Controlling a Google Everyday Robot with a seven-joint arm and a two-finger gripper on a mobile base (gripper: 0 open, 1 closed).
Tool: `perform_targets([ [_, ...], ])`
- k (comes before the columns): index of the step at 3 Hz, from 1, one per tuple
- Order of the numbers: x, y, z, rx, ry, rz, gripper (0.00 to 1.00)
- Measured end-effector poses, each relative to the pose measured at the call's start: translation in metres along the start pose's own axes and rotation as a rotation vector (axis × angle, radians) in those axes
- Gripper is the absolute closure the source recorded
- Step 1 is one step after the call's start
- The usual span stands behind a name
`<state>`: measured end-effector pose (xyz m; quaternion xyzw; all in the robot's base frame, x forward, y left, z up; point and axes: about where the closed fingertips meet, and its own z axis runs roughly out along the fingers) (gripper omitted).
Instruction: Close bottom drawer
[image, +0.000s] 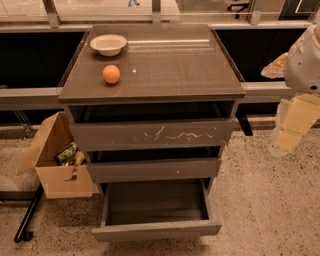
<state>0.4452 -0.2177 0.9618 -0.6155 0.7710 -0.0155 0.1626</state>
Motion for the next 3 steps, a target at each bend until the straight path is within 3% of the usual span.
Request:
perform_targets([
  [1, 0.010, 0.008, 0.055, -0.096, -0.036, -0.042, 0.00],
  [2, 0.021, 0.032, 0.123, -0.205, -0.092, -0.083, 0.00],
  [3, 0.025, 0.064, 0.183, -0.297, -0.172, -0.085, 0.00],
])
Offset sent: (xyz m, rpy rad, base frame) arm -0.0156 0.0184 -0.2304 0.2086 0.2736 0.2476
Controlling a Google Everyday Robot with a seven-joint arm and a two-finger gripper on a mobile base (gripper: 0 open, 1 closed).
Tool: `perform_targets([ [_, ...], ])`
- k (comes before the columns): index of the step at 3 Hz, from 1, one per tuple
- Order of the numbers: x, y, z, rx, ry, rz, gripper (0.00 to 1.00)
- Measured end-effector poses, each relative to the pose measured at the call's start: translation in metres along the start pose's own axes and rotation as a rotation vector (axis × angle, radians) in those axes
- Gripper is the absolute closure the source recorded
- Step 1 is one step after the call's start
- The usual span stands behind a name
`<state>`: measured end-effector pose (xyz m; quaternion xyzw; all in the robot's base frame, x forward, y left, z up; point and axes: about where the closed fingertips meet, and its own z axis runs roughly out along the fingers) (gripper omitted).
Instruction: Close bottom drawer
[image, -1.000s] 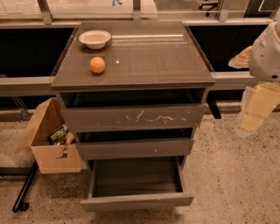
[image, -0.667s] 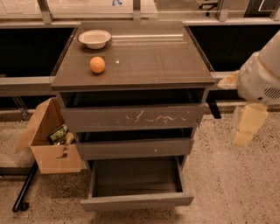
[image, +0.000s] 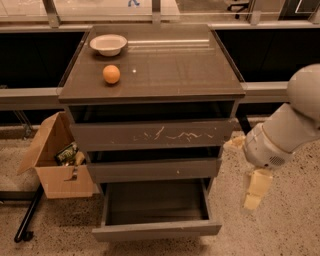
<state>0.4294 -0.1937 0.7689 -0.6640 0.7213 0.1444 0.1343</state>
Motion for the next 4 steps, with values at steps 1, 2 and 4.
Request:
perform_targets([
  [1, 0.008, 0.016, 0.056, -0.046, -0.070, 0.058, 0.00],
  [2, 0.010, 0.016, 0.063, -0.051, -0.072, 0.046, 0.00],
  [4, 0.026, 0.018, 0.108, -0.096, -0.116, -0.021, 0.00],
])
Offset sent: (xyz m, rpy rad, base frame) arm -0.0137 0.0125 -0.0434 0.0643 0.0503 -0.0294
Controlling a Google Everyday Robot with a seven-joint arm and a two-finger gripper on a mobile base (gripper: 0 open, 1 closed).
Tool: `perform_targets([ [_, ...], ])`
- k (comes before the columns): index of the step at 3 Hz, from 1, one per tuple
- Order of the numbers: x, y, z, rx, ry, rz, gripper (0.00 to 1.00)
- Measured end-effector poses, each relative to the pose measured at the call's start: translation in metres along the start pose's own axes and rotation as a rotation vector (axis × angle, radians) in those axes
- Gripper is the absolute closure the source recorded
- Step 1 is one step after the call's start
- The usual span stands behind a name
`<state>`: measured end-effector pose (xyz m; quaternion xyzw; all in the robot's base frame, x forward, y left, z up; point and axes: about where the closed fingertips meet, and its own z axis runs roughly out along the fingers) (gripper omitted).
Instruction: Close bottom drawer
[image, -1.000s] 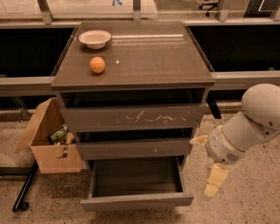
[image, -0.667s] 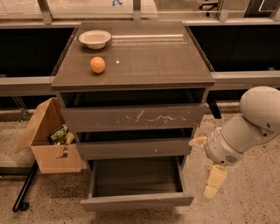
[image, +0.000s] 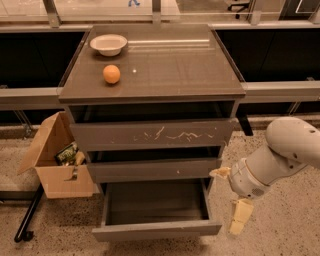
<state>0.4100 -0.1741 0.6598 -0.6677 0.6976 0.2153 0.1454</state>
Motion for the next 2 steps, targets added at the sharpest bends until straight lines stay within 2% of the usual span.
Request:
perform_targets([
  [1, 0.000, 0.000, 0.000, -0.001, -0.001, -0.001, 0.00],
  [2, 0.018, -0.005, 0.034, -0.020, 0.021, -0.034, 0.00],
])
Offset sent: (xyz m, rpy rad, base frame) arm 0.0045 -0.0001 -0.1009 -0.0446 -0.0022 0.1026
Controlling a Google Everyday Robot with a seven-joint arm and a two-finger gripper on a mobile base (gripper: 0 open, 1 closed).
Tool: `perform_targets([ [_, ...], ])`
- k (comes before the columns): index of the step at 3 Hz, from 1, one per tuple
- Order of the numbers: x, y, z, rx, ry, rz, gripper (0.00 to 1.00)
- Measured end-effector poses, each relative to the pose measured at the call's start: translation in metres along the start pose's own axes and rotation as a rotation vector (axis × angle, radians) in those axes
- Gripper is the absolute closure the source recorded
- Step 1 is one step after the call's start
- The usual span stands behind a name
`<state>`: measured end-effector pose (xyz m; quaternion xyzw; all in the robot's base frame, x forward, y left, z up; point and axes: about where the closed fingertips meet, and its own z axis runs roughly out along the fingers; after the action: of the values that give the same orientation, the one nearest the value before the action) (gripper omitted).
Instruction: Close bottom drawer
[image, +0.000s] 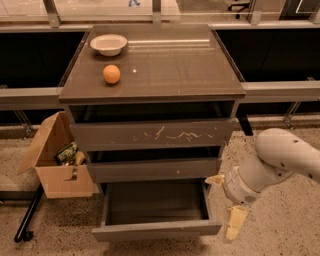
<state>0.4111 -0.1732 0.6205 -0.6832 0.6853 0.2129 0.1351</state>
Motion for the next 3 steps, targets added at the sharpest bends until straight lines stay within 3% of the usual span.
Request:
perform_targets([
  [2, 0.064, -0.016, 0.108, -0.067, -0.056, -0.027, 0.00],
  [3, 0.089, -0.017, 0.165, -0.114, -0.106, -0.009, 0.00],
])
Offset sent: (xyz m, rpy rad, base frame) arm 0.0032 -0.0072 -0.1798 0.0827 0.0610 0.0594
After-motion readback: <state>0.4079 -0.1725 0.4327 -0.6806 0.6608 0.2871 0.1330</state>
